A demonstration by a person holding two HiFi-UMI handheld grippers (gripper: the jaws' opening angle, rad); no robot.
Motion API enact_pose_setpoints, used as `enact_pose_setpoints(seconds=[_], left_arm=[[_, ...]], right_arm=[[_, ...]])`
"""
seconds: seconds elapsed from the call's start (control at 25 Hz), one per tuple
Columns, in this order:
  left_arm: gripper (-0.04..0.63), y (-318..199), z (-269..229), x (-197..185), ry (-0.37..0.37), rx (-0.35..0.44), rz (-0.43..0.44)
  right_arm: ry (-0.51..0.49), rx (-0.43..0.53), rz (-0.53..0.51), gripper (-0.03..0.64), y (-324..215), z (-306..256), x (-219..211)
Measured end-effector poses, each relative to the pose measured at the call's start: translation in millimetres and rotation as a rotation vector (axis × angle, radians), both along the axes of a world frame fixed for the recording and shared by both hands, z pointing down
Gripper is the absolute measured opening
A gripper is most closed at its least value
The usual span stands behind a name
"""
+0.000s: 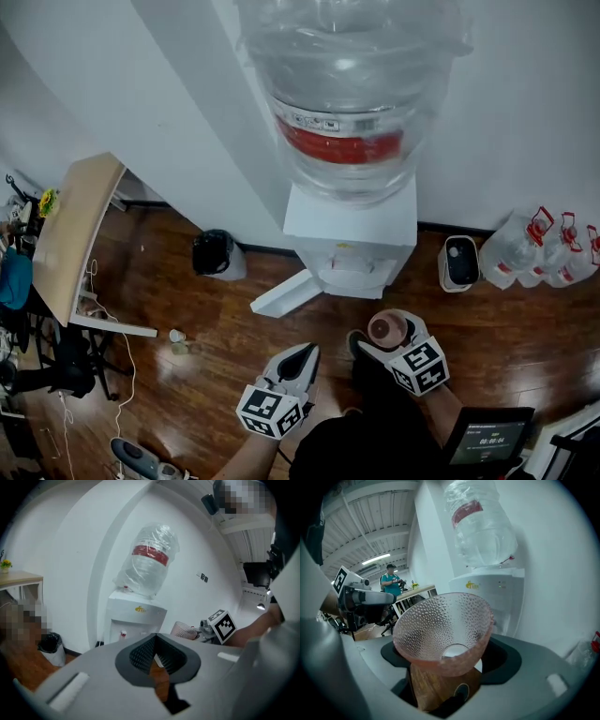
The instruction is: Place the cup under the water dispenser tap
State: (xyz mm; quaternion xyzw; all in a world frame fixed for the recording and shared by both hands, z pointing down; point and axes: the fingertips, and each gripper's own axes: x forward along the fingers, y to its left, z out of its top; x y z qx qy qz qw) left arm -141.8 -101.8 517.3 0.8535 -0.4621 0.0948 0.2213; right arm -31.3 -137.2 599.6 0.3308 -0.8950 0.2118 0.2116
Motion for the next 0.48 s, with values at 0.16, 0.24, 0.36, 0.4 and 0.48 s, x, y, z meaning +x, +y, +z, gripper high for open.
enact_pose_setpoints(seconds=[0.16, 0.24, 0.36, 0.4, 0.48], left_arm=[[0.019, -21, 40, 0, 0.03, -0.031, 0.008], [0.0, -30, 63, 1, 0.031, -0.047, 0.021], [0.0, -41, 96, 3, 0.019, -0.081, 0.035], [0.0, -46, 106, 3, 0.017, -0.089, 0.036], [0.0, -56, 125, 3, 0.008, -0.1, 0.032]], right_arm=[[0.004, -0.013, 0.001, 0.399, -21, 36, -4], [0.014, -0.016, 0.005, 0.399, -33, 57, -5], [0.018, -0.032, 0.014, 0.399, -46, 88, -5], [0.018, -0.035, 0.014, 0.399, -50, 98, -5], [0.022, -0.044, 0.009, 0.399, -60, 120, -7]])
